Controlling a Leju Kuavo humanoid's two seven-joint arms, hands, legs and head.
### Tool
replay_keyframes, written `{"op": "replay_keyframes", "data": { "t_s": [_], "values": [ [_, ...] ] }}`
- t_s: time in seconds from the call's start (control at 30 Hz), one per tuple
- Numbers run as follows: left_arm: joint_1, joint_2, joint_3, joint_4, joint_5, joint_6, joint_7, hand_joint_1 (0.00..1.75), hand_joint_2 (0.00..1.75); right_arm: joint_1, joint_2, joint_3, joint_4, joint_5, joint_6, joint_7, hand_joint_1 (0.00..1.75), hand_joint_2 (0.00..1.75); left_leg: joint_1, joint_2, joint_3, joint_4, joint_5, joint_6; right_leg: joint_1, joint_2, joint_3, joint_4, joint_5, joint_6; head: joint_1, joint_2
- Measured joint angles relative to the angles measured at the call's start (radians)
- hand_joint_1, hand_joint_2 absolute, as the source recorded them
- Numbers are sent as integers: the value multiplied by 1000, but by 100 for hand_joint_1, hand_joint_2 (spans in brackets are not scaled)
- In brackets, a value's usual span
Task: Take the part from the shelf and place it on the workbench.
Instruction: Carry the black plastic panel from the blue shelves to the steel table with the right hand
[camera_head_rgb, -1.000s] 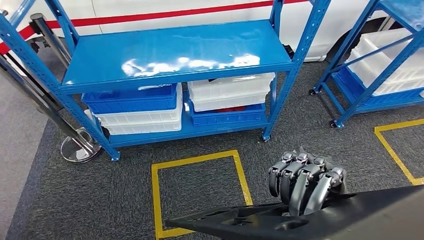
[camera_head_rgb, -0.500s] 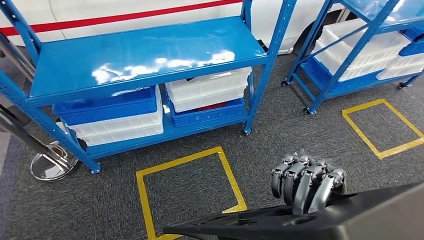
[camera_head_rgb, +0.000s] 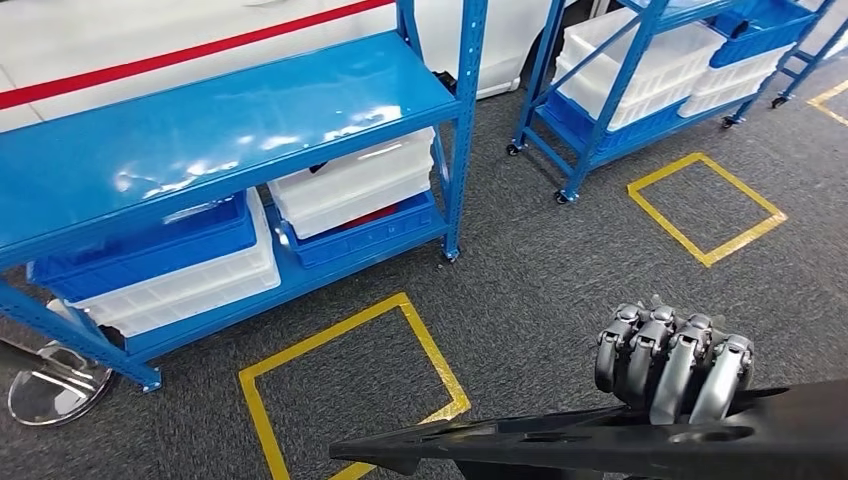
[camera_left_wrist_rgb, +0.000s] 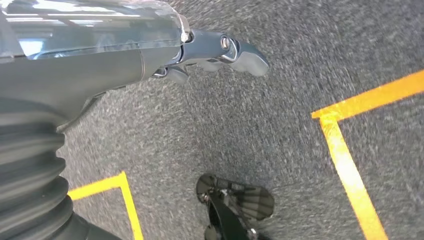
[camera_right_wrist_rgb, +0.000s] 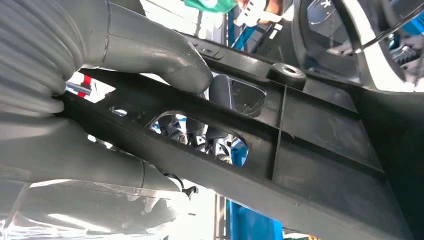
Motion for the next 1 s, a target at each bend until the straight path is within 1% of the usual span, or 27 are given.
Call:
{"op": "replay_keyframes", "data": {
  "t_s": [0.03, 0.07, 0.1, 0.13, 0.17, 0.2, 0.23, 0.27, 0.33, 0.37, 0.4, 0.47, 0.5, 0.53, 0.57, 0.6, 0.63, 0.67, 0.7, 0.73, 0.77, 0.8, 0.83, 0.87, 0.93, 0.97, 1.0],
  "values": [
    [2, 1, -1, 0, -1, -1, -1, 0, 175, 3, 1, -7, 3, -3, 10, 0, 157, 175, 0, -5, -25, 47, -12, -2, 0, 13, -1, 1, 0, 0, 0, 0],
    [3, 3, -1, 0, -2, -1, -2, 0, 175, 4, 2, -15, 7, -7, 21, 0, 157, 175, 1, -6, -36, 60, -4, -4, -1, 26, -1, 3, -1, 1, 0, 0],
    [3, 5, -2, 0, -2, -2, -1, 0, 175, 4, 2, -24, 13, -10, 31, 0, 157, 175, 1, -8, -28, 34, 24, -5, -3, 39, -1, 6, -2, 3, 0, 0],
    [3, 7, -3, 0, -3, -3, 2, 0, 175, 4, 2, -32, 19, -12, 40, 0, 157, 175, 4, -15, -4, -25, 64, -7, -4, 52, -1, 11, -4, 6, 0, 0],
    [2, 9, -4, 0, -5, -5, 5, 0, 175, 3, 2, -39, 24, -11, 46, 0, 157, 175, 7, -34, 24, -92, 97, -8, -5, 64, -4, 18, -8, 12, 0, 0],
    [2, 10, -5, 0, -8, -9, 10, 0, 175, 1, 2, -43, 31, -7, 49, 0, 157, 175, 10, -52, 48, -148, 119, -6, -5, 77, -8, 28, -11, 18, 1, 0],
    [2, 10, -6, 0, -10, -13, 13, 0, 175, -1, 2, -45, 37, -1, 50, 1, 157, 175, 12, -67, 63, -182, 128, -4, -5, 88, -14, 35, -14, 24, 1, 0],
    [2, 10, -7, 0, -14, -16, 15, 0, 175, -2, 2, -47, 43, 4, 49, 1, 157, 175, 11, -74, 67, -194, 126, 2, -6, 97, -20, 39, -14, 31, 2, 0],
    [0, 9, -12, 1, -18, -20, 16, 0, 175, -3, 2, -48, 52, 11, 43, 1, 157, 175, 9, -56, 67, -197, 129, 15, -9, 112, -26, 40, -11, 41, 2, 0],
    [-2, 9, -14, 1, -20, -20, 17, 0, 175, -3, 2, -48, 56, 12, 38, 1, 157, 175, 9, -46, 68, -200, 132, 22, -9, 102, -30, 46, -15, 46, 3, 0],
    [-2, 8, -16, 1, -20, -20, 18, 0, 175, -5, 2, -48, 60, 13, 32, 1, 157, 175, 11, -36, 70, -203, 133, 28, -9, 82, -40, 68, -28, 50, 5, 0],
    [-1, 8, -17, 1, -19, -19, 22, 0, 175, -8, 1, -48, 65, 15, 23, 1, 157, 175, 10, -15, 72, -206, 134, 36, -8, 27, -90, 167, -81, 59, 8, 0],
    [1, 8, -18, 1, -19, -18, 24, 0, 175, -8, 1, -47, 68, 15, 20, 1, 157, 175, 8, -3, 72, -206, 133, 38, -10, 12, -124, 233, -109, 62, 9, 0],
    [3, 8, -18, 1, -19, -18, 25, 0, 175, -8, 1, -47, 71, 16, 18, 0, 157, 175, 7, 8, 72, -206, 131, 39, -12, 5, -151, 286, -126, 64, 9, 0],
    [3, 8, -18, 1, -19, -18, 26, 0, 175, -7, 1, -47, 74, 16, 17, 0, 157, 175, 6, 20, 72, -206, 130, 39, -13, 2, -165, 309, -125, 64, 9, 0],
    [3, 8, -18, 1, -19, -17, 27, 0, 175, -7, 1, -47, 77, 16, 16, 0, 157, 175, 4, 31, 74, -206, 128, 39, -13, -1, -157, 292, -106, 62, 9, 0],
    [2, 8, -18, 1, -19, -16, 28, 0, 175, -7, 1, -47, 79, 16, 13, 0, 157, 175, 3, 41, 77, -206, 126, 39, -12, -7, -131, 241, -75, 58, 9, 0],
    [1, 8, -19, 1, -19, -14, 29, 0, 175, -8, 1, -47, 80, 16, 8, 0, 157, 175, 2, 50, 81, -206, 123, 37, -9, -22, -93, 168, -43, 51, 9, 0],
    [0, 8, -19, 1, -18, -12, 31, 0, 175, -9, 0, -46, 80, 16, 1, 1, 157, 175, 0, 58, 85, -207, 120, 35, -3, -44, -58, 105, -23, 43, 8, 0],
    [-1, 7, -19, 2, -17, -10, 33, 0, 175, -12, 0, -45, 80, 16, -8, 2, 157, 175, -1, 66, 88, -209, 118, 31, 4, -62, -35, 59, -12, 34, 9, 0],
    [-1, 7, -19, 2, -16, -7, 36, 0, 175, -14, -2, -44, 80, 16, -19, 3, 157, 175, -1, 75, 90, -210, 116, 27, 10, -75, -24, 36, -11, 27, 9, 0],
    [-1, 7, -19, 2, -16, -3, 41, 0, 175, -16, -4, -42, 80, 14, -31, 4, 157, 175, -1, 84, 93, -213, 115, 22, 14, -74, -24, 34, -13, 22, 9, 0],
    [-2, 7, -19, 2, -17, 2, 45, 0, 175, -17, -8, -40, 80, 13, -44, 5, 157, 175, -1, 95, 98, -216, 114, 17, 16, -62, -24, 28, -11, 19, 10, 0],
    [-2, 7, -19, 2, -19, 6, 48, 0, 175, -17, -13, -37, 80, 10, -55, 5, 157, 175, -1, 93, 102, -217, 110, 11, 12, -50, -20, 21, -7, 15, 9, 0],
    [-2, 9, -19, 2, -22, 12, 50, 0, 175, -23, -22, -29, 80, 6, -68, 5, 157, 175, 1, 53, 94, -184, 84, 4, 3, -29, -7, 3, 0, 8, 7, 0],
    [-1, 9, -19, 2, -22, 12, 51, 0, 175, -26, -24, -26, 81, 4, -71, 5, 157, 175, 2, 25, 73, -138, 58, 2, -1, -19, -2, -3, 3, 5, 6, 0],
    [2, 10, -19, 2, -22, 13, 51, 0, 175, -29, -26, -22, 83, 3, -72, 5, 157, 175, 3, 5, 43, -76, 29, 1, 0, -9, -1, -4, 3, 2, 6, 0]
  ]
}}
